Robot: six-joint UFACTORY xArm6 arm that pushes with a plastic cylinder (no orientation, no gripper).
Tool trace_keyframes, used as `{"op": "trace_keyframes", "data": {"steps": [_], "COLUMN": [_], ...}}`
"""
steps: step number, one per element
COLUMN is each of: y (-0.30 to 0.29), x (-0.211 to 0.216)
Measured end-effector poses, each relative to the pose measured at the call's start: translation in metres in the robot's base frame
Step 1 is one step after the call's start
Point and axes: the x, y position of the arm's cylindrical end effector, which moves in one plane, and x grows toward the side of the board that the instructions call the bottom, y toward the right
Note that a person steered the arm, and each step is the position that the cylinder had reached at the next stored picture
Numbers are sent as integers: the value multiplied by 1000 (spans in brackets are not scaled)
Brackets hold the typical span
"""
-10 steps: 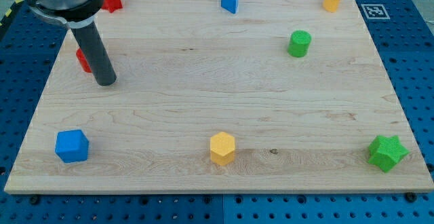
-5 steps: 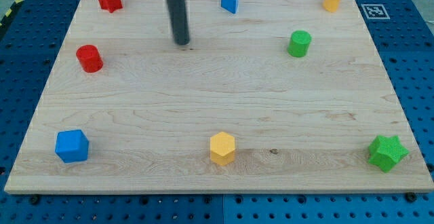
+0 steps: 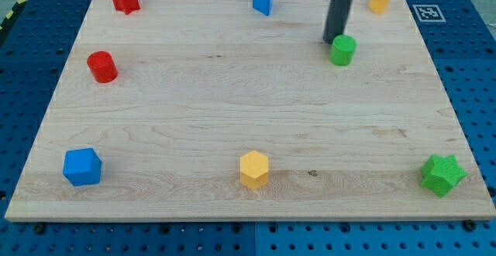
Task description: Push the green circle towards the green star
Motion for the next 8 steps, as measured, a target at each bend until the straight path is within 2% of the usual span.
{"op": "trace_keyframes", "data": {"steps": [1,4,8], "y": [9,-14,-3], "x": [21,31,73]}}
